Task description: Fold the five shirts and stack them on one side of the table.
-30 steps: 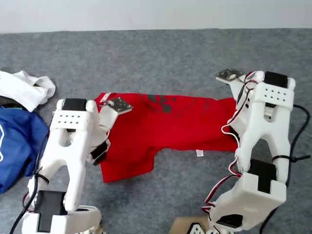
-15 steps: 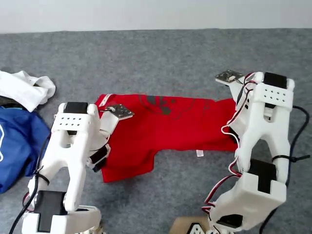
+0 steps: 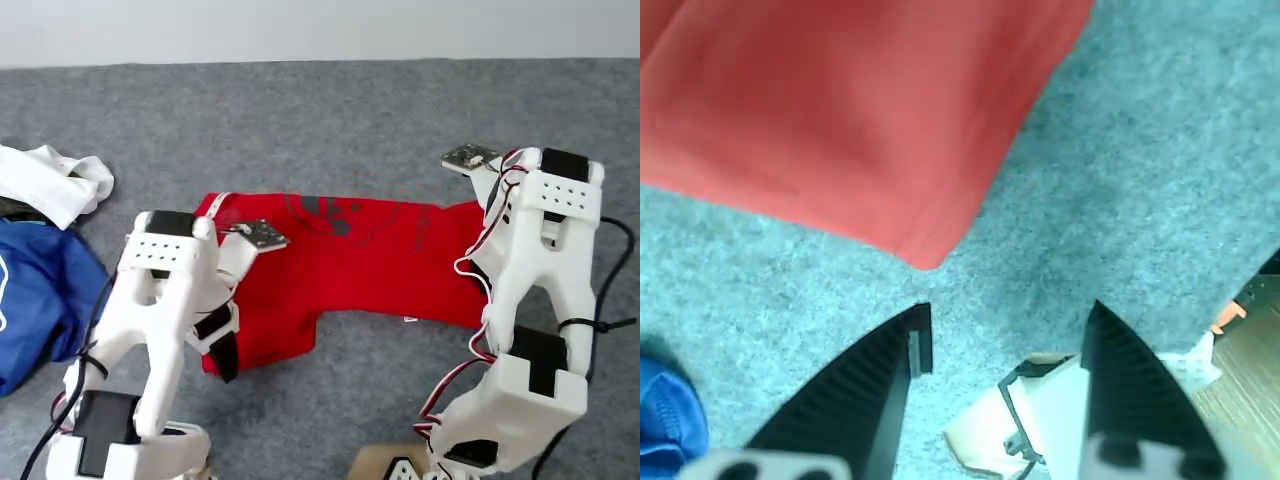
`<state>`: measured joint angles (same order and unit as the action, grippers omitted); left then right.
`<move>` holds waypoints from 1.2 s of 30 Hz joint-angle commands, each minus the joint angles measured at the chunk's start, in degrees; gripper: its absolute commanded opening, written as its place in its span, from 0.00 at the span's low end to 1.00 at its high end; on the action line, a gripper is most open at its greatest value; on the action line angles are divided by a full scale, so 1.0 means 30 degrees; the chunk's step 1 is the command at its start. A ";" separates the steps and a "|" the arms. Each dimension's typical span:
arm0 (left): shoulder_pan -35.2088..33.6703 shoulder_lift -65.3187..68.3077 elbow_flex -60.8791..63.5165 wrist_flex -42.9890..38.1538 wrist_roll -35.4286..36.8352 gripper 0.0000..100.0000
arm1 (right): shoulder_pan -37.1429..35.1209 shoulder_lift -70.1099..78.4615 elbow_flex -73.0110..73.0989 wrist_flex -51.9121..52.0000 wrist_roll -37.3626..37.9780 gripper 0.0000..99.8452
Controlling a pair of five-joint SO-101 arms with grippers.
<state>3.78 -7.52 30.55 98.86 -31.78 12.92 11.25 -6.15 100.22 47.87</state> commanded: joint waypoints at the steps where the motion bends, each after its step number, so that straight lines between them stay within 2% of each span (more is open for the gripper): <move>1: 0.0234 -0.0791 -0.0747 0.0498 0.0967 0.24 | -0.0015 -0.0894 -0.1612 0.0806 0.0176 0.24; 5: 0.0176 -0.0791 -0.2183 0.0498 0.1875 0.24 | 0.0073 -0.1685 -0.2286 0.0747 0.0147 0.24; 9: 0.0117 -0.0791 -0.3883 0.0498 0.4073 0.24 | -0.0308 -0.1538 -0.2256 0.0718 0.0029 0.24; 11: -0.0381 -0.0791 -0.4791 0.0469 0.5187 0.22 | -0.0571 -0.1128 -0.2256 0.0396 -0.0029 0.24; 14: -0.1670 -0.0791 -0.5993 0.0410 0.6242 0.16 | -0.0982 -0.0454 -0.2286 -0.1128 -0.1553 0.24; 20: -0.4396 -0.0762 -0.6696 0.0410 0.6359 0.06 | -0.1597 0.0894 -0.2286 -0.5582 -0.4630 0.24; 29: -0.7590 -0.0791 -0.6696 0.0498 0.6447 0.06 | -0.1773 0.3883 -0.2286 -1.0447 -0.8147 0.24; 36: -0.8352 -0.0674 -0.6608 0.0498 0.6388 0.06 | -0.1802 0.5172 -0.2286 -1.2527 -0.9231 0.24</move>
<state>-20.57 -7.78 12.26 98.86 -12.88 8.18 27.16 -10.55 65.23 21.76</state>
